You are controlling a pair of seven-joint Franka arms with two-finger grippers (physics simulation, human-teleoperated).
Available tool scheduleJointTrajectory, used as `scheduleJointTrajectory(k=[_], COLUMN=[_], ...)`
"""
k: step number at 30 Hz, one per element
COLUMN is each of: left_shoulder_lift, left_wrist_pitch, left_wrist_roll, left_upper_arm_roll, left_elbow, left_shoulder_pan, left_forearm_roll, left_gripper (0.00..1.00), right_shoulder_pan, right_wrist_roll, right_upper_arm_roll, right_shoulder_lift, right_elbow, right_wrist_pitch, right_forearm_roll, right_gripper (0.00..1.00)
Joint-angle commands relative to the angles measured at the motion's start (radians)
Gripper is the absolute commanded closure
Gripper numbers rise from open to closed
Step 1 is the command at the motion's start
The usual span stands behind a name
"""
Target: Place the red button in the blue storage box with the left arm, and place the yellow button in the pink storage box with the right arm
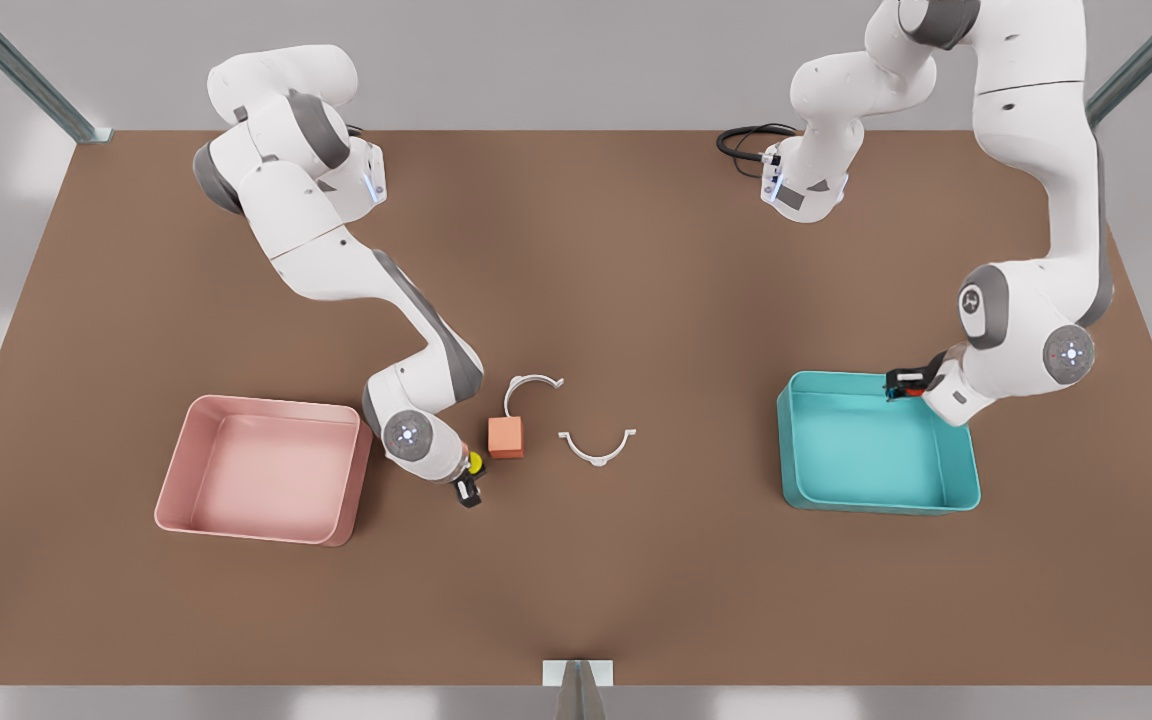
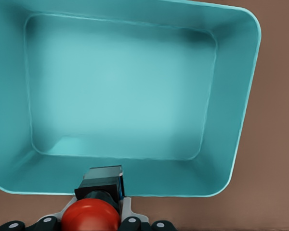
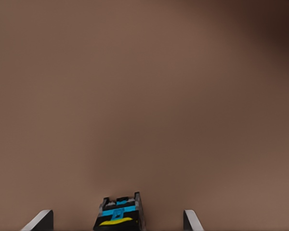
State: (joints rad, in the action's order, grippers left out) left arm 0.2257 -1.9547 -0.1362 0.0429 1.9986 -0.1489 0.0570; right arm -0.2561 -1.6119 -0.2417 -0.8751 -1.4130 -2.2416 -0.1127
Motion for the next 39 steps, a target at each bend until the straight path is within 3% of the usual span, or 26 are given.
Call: scheduleJointTrajectory(k=[1, 2, 3, 11, 13, 16, 17, 18, 19, 21, 28, 35, 39], left_shoulder_lift=[0.015, 0.021, 0.021, 0.009, 0.004, 0.0, 0.0, -0.005, -0.042, -0.097, -0.091, -0.094, -0.094], left_wrist_pitch=[0.031, 0.026, 0.028, 0.089, 0.295, 0.303, 0.324, 0.365, 0.366, 0.369, 0.408, 0.421, 0.422], left_wrist_roll=[-0.362, -0.362, -0.361, -0.341, -0.079, 0.095, 0.11, 0.125, 0.147, 0.145, 0.147, 0.156, 0.156], left_upper_arm_roll=[0.0, 0.0, 0.0, 0.005, 0.025, 0.025, 0.026, 0.025, 0.025, 0.025, 0.025, 0.025, 0.025], left_elbow=[-0.003, -0.018, -0.027, -0.084, -0.286, -0.483, -0.524, -0.581, -0.578, -0.552, -0.563, -0.564, -0.564], left_shoulder_pan=[0.002, 0.003, 0.003, 0.011, 0.031, 0.062, 0.066, 0.071, 0.071, 0.074, 0.098, 0.129, 0.131], left_forearm_roll=[0.003, 0.001, 0.001, 0.001, 0.003, 0.001, -0.003, -0.009, -0.009, -0.008, -0.009, -0.039, -0.039], left_gripper=[0.46, 0.31, 0.0, 0.0, 0.0, 0.0, 0.0, 0.0, 0.0, 0.0, 0.0, 0.0, 0.0], right_shoulder_pan=[0.0, 0.0, 0.0, -0.006, -0.008, -0.014, -0.014, -0.014, -0.014, -0.014, -0.011, 0.195, 0.304], right_wrist_roll=[0.087, 0.11, 0.138, 0.319, 0.334, 0.334, 0.322, 0.299, 0.287, 0.277, 0.34, 0.768, 0.948], right_upper_arm_roll=[-0.001, -0.001, -0.001, -0.002, -0.002, -0.002, -0.002, -0.004, -0.004, -0.005, -0.008, -0.022, -0.022], right_shoulder_lift=[0.001, 0.001, 0.001, -0.012, -0.013, -0.013, -0.012, -0.012, -0.012, -0.012, 0.056, 0.263, 0.334], right_elbow=[0.0, 0.0, -0.001, -0.001, -0.001, -0.003, -0.003, -0.003, -0.003, -0.004, -0.007, -0.027, -0.075], right_wrist_pitch=[0.004, 0.005, 0.005, 0.031, 0.03, 0.027, 0.027, 0.031, 0.031, 0.031, 0.034, 0.319, 0.376], right_forearm_roll=[-0.002, -0.001, -0.002, -0.002, -0.002, -0.001, 0.001, 0.008, 0.022, 0.028, 0.025, -0.022, -0.022], right_gripper=[0.0, 0.0, 0.0, 0.0, 0.0, 0.0, 0.14, 0.62, 0.7, 0.72, 0.75, 0.74, 0.73])
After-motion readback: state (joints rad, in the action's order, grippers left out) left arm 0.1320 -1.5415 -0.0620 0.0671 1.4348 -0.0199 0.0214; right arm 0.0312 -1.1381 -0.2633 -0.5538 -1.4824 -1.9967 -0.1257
